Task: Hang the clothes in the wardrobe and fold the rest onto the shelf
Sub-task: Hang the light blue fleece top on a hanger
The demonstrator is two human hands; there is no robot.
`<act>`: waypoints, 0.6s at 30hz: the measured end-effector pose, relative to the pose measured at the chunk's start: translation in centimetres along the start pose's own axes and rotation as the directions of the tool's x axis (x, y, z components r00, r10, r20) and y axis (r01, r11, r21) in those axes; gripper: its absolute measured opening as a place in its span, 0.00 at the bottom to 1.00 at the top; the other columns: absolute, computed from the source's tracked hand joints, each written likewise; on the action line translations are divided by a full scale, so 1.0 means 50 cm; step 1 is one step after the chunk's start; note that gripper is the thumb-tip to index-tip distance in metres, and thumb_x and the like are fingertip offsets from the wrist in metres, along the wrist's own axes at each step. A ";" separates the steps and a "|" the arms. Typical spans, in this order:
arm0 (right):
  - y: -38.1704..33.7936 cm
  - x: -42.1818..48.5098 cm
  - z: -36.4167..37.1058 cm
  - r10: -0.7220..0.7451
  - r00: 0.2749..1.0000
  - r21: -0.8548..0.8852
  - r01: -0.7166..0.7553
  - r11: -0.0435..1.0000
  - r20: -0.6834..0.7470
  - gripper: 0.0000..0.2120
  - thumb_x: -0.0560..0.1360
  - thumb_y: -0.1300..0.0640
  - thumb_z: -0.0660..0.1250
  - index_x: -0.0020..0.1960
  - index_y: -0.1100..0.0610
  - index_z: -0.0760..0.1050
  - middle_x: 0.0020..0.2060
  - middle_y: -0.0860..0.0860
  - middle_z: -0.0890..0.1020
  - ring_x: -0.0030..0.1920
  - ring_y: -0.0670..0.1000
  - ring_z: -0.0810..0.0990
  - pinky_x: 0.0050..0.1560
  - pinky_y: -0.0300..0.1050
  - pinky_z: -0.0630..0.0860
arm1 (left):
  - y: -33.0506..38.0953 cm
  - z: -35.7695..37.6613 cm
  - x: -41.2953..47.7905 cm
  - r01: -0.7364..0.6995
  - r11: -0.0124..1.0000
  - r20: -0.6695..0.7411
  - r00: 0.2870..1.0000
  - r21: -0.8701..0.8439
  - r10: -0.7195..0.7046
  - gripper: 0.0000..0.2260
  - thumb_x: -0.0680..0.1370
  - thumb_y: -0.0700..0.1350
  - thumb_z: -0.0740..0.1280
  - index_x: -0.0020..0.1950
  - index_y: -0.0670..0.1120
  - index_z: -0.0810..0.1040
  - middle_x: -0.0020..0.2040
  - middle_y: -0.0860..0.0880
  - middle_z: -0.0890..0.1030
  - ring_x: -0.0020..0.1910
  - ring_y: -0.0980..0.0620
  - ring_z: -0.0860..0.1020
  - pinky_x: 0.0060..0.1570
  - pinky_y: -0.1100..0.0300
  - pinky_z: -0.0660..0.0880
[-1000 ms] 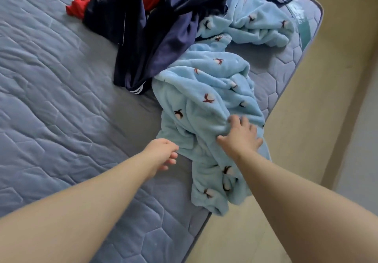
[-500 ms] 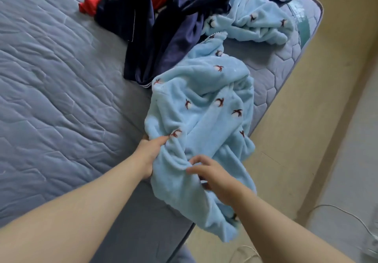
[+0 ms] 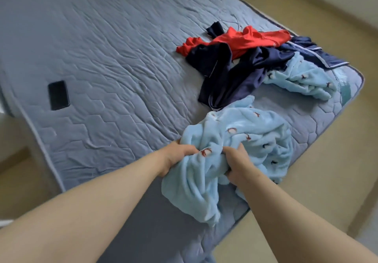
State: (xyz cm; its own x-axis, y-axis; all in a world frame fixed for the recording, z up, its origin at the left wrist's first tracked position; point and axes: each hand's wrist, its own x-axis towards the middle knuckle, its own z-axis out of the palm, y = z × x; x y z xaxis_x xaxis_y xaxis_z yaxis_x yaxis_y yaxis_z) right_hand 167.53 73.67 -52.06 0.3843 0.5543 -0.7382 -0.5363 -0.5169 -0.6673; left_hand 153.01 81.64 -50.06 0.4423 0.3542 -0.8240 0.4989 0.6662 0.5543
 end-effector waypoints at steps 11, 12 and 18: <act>0.022 -0.355 0.424 -0.039 0.986 -0.323 0.090 0.942 0.160 0.18 0.71 0.66 0.63 0.60 0.57 0.74 0.50 0.59 0.79 0.50 0.60 0.78 0.54 0.55 0.76 | -0.101 -0.359 -0.479 -0.176 0.976 -0.158 0.975 -0.125 0.156 0.12 0.73 0.52 0.69 0.54 0.48 0.80 0.45 0.44 0.84 0.42 0.47 0.82 0.46 0.55 0.79; 0.027 -0.390 0.466 -0.032 0.985 -0.336 0.088 0.938 0.170 0.15 0.70 0.65 0.64 0.56 0.56 0.75 0.48 0.60 0.80 0.49 0.60 0.79 0.51 0.53 0.77 | -0.112 -0.393 -0.524 -0.192 0.966 -0.190 0.969 -0.173 0.158 0.16 0.74 0.56 0.66 0.54 0.46 0.80 0.44 0.44 0.84 0.41 0.48 0.82 0.45 0.58 0.79; 0.014 -0.586 0.722 -0.021 0.934 -0.345 0.153 0.926 0.356 0.08 0.72 0.62 0.62 0.49 0.61 0.76 0.41 0.60 0.80 0.42 0.59 0.78 0.41 0.47 0.75 | -0.160 -0.559 -0.789 -0.482 0.745 -0.441 0.853 -0.462 0.278 0.26 0.79 0.59 0.53 0.45 0.41 0.83 0.40 0.42 0.84 0.38 0.47 0.82 0.40 0.63 0.77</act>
State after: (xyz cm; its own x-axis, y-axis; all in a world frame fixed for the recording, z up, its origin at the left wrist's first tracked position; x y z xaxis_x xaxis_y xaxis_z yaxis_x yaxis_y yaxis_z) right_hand 128.76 80.60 -27.35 0.1030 0.7611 -0.6404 -0.1786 -0.6192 -0.7646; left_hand 110.74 80.65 -25.30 0.1878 0.7771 -0.6007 -0.1859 0.6287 0.7551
